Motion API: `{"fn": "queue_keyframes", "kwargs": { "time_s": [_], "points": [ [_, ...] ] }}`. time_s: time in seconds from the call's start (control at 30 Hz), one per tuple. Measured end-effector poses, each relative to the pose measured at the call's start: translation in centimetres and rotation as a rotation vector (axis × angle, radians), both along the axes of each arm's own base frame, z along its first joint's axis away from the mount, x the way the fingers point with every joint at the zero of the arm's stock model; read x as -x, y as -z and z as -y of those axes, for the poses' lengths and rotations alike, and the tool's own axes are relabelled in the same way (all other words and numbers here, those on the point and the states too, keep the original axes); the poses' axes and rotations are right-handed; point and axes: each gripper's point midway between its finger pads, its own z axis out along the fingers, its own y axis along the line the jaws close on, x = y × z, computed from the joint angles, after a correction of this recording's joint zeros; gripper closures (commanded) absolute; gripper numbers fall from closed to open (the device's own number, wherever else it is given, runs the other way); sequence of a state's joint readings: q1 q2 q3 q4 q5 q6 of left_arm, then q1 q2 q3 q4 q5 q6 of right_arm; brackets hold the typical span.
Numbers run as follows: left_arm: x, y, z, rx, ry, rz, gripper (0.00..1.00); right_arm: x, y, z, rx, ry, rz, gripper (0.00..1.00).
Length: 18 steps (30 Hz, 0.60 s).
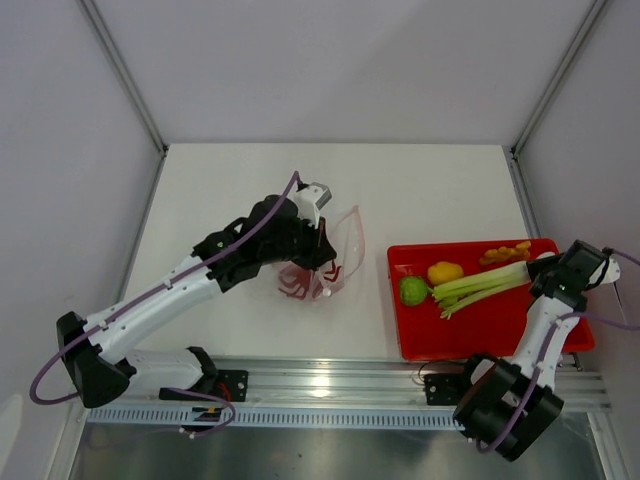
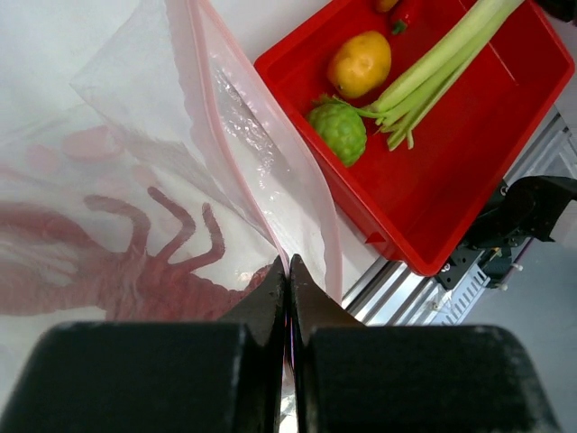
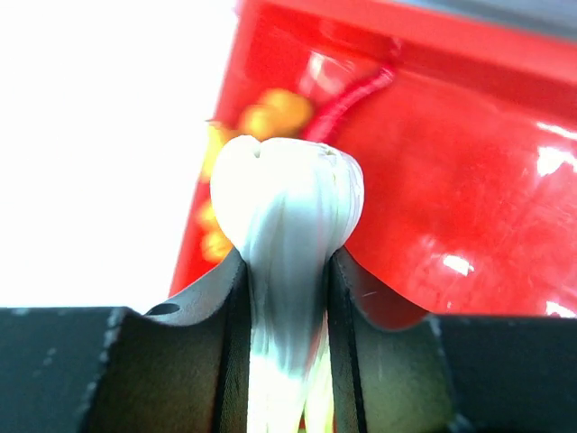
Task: Place the food in the zip-top bag and seal the zipper
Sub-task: Pick up the fake vegetable from the bin.
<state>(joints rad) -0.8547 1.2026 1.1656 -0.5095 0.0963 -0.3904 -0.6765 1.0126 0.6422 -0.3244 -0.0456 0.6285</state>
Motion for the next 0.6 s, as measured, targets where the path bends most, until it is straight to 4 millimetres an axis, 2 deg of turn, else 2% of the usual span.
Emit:
{"fn": "queue_keyframes", "kwargs": {
  "time_s": [0.13,0.2,0.4,0.6],
  "points": [
    [-0.3,-0.9,0.3,0.017,0.003,0.005,0.99,0.5,-5.8,-0.9,0.083,-0.030,0.075,1.00],
    [-0.4,-0.9,0.2,0.018,0.001,0.004,1.00,0.8,-7.9,-1.3,0.107,-0.044,0.087,1.00],
    [-0.3,-0.9,0.0,0.014,0.002,-0.005,1.00,1.7,-12.4,-3.4,0.137,-0.106,0.109,1.00],
    [-0.5,-0.8,0.1,0.013,-0.005,-0.019,0.99,1.0,-17.9,-7.7,0.162,-0.269,0.201,1.00]
  ]
}}
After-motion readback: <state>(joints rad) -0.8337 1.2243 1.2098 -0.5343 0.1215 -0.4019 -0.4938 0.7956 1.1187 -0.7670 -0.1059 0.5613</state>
